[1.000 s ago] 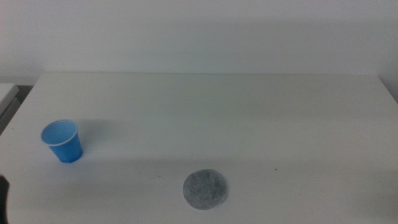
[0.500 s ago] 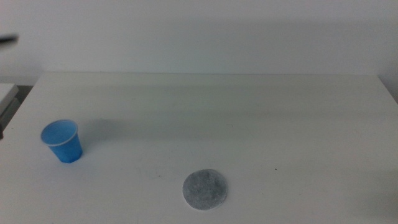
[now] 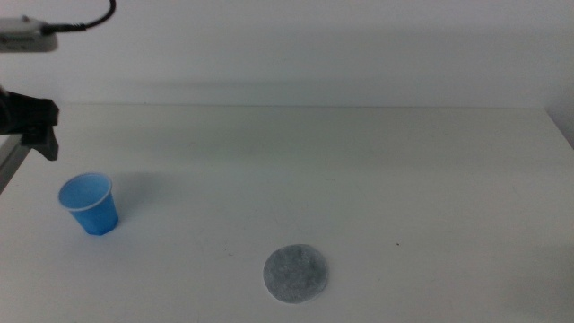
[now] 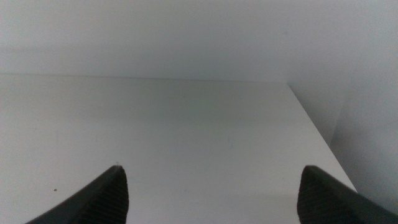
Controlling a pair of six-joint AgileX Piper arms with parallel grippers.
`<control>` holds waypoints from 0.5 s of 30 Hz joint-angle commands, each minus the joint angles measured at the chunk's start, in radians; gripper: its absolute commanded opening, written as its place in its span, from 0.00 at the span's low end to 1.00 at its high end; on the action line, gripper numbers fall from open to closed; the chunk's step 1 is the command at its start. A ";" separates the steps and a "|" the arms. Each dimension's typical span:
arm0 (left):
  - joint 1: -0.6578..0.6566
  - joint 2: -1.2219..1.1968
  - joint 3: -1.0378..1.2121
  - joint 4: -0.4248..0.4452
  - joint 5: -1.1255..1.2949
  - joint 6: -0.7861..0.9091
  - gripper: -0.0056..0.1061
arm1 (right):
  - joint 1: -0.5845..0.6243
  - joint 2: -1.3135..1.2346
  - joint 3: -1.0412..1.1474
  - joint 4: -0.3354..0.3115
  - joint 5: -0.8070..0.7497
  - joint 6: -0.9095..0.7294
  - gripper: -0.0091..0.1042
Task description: Place an empty cup on a cup mat.
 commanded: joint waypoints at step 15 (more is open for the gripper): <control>0.033 0.430 -0.073 -0.066 -0.157 0.099 0.85 | 0.002 -0.005 0.003 -0.005 -0.007 -0.004 0.90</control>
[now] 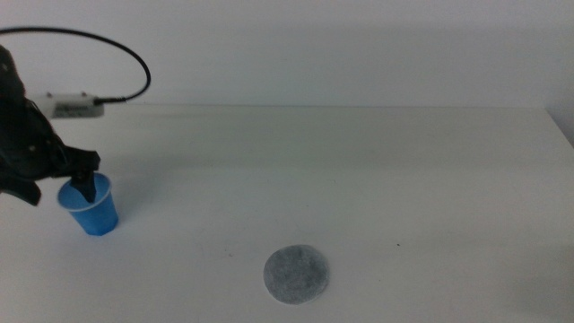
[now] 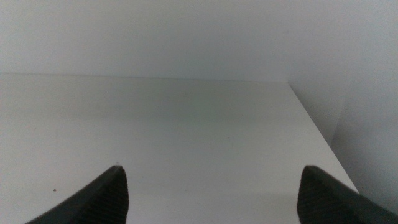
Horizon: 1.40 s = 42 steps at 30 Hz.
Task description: Place an empty cup on a cup mat.
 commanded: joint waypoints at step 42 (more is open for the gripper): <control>-0.737 0.003 -0.008 -0.213 0.014 -0.146 0.05 | 0.002 -0.005 0.003 -0.005 -0.007 -0.004 0.90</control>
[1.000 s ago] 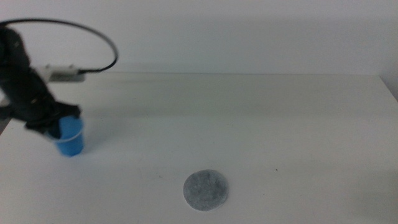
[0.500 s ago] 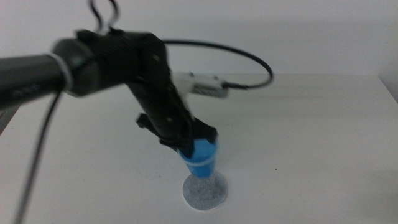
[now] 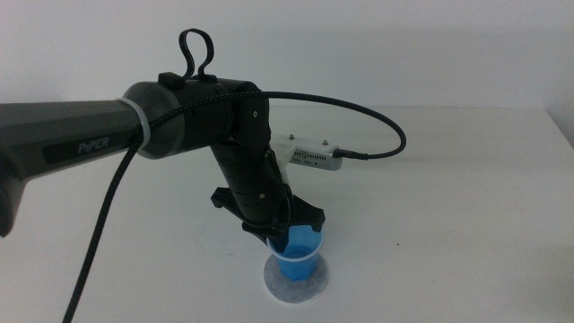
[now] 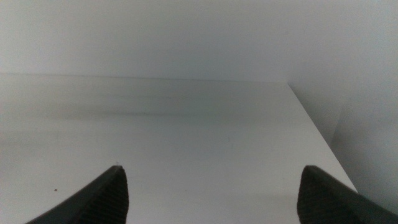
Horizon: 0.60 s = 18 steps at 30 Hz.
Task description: Place an empty cup on a cup mat.
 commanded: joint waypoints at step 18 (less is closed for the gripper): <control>0.046 -0.427 0.091 0.068 0.129 -0.058 0.89 | 0.002 -0.005 0.003 -0.005 -0.007 -0.004 0.90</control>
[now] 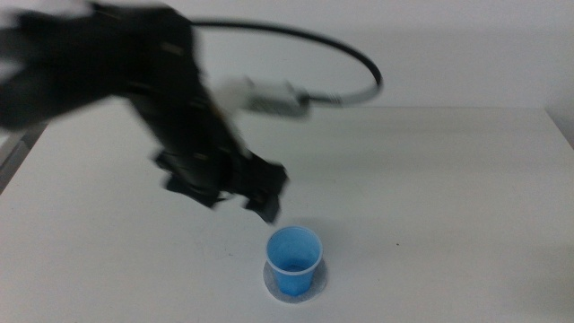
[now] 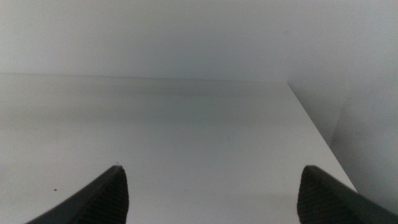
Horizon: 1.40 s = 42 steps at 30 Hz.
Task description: Place an empty cup on a cup mat.
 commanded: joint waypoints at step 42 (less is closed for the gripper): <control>0.520 -1.626 1.342 0.121 -0.989 0.015 0.89 | 0.002 -0.005 0.003 -0.005 -0.007 -0.004 0.90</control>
